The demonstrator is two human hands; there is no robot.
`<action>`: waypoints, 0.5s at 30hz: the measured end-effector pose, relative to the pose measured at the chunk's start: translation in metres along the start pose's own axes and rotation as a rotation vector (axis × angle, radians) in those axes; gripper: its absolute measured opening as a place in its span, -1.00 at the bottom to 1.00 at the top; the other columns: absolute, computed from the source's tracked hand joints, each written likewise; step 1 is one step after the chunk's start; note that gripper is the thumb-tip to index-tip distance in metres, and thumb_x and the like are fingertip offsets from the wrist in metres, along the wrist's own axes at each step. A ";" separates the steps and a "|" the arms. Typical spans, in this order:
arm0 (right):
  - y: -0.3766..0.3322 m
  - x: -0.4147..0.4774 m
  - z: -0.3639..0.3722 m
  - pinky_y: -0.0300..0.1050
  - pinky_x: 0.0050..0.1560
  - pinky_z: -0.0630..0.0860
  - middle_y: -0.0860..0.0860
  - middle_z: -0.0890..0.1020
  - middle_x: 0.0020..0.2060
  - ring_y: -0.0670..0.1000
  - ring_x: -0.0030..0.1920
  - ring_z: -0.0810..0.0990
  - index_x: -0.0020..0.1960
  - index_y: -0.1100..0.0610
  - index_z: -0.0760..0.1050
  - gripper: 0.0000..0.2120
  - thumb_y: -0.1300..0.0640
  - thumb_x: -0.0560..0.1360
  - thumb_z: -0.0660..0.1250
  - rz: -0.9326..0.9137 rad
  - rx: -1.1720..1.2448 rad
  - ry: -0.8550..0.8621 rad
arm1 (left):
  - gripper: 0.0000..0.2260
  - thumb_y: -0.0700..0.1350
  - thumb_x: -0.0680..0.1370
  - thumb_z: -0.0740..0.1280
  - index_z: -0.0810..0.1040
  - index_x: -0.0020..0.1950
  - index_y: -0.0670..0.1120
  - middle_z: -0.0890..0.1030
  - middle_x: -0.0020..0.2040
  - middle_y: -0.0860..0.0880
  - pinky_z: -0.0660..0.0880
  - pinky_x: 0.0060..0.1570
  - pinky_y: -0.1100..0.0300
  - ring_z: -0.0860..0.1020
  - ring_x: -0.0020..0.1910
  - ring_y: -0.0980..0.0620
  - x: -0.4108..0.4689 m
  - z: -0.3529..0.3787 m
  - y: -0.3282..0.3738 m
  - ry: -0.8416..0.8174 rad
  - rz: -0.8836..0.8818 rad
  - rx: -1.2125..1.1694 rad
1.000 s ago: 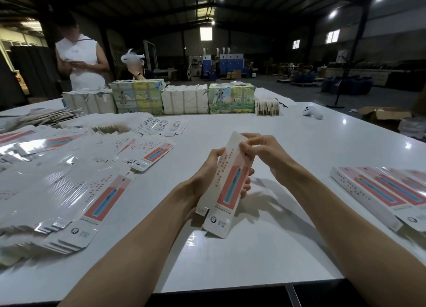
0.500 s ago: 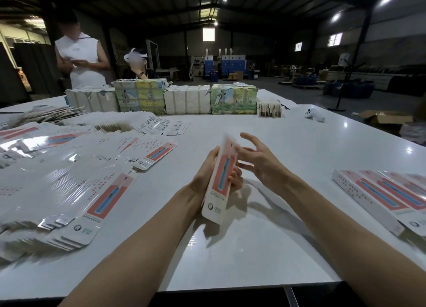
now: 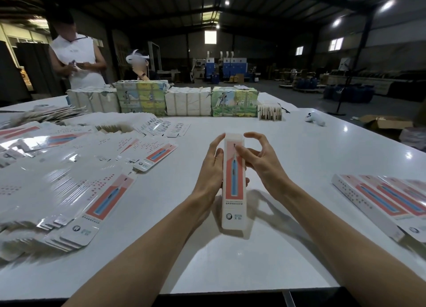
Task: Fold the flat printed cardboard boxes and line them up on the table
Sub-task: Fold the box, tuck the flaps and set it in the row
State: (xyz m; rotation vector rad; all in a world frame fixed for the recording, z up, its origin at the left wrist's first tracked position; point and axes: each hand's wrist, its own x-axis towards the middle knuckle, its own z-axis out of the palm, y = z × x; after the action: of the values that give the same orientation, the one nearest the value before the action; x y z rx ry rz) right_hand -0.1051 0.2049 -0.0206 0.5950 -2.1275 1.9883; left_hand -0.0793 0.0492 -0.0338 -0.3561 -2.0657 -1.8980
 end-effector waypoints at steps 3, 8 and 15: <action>-0.002 -0.002 0.000 -0.01 0.03 0.72 0.02 0.77 -0.05 0.11 0.00 0.76 0.39 -0.09 0.36 -0.52 -0.18 0.57 0.43 -0.005 -0.012 0.015 | -0.65 0.11 0.75 0.14 0.31 0.55 0.32 0.58 0.38 -0.04 0.70 0.02 -0.20 0.72 0.09 -0.18 0.000 0.001 -0.001 -0.040 -0.061 -0.067; -0.004 -0.006 -0.001 -0.19 -0.09 0.67 0.00 0.77 -0.03 0.04 -0.02 0.77 0.42 -0.08 0.42 -0.54 -0.12 0.58 0.43 0.005 0.016 0.000 | -0.35 0.20 0.58 0.42 0.18 0.59 0.30 0.58 0.29 -0.13 0.69 -0.10 -0.03 0.74 0.07 -0.16 0.001 0.004 0.003 -0.258 -0.204 -0.302; -0.005 -0.008 -0.001 0.00 -0.04 0.72 0.06 0.76 -0.03 0.14 0.01 0.76 0.26 0.04 0.62 -0.73 -0.06 0.62 0.42 0.022 0.021 -0.057 | -0.14 -0.17 0.39 0.64 0.17 0.46 0.27 0.61 0.10 -0.16 0.67 -0.23 0.14 0.76 -0.11 -0.05 0.004 0.003 -0.004 -0.234 -0.206 -0.186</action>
State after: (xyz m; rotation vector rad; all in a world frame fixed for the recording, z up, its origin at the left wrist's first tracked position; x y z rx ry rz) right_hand -0.0956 0.2072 -0.0191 0.6416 -2.1572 2.0319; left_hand -0.0844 0.0519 -0.0367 -0.4423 -2.1471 -2.2776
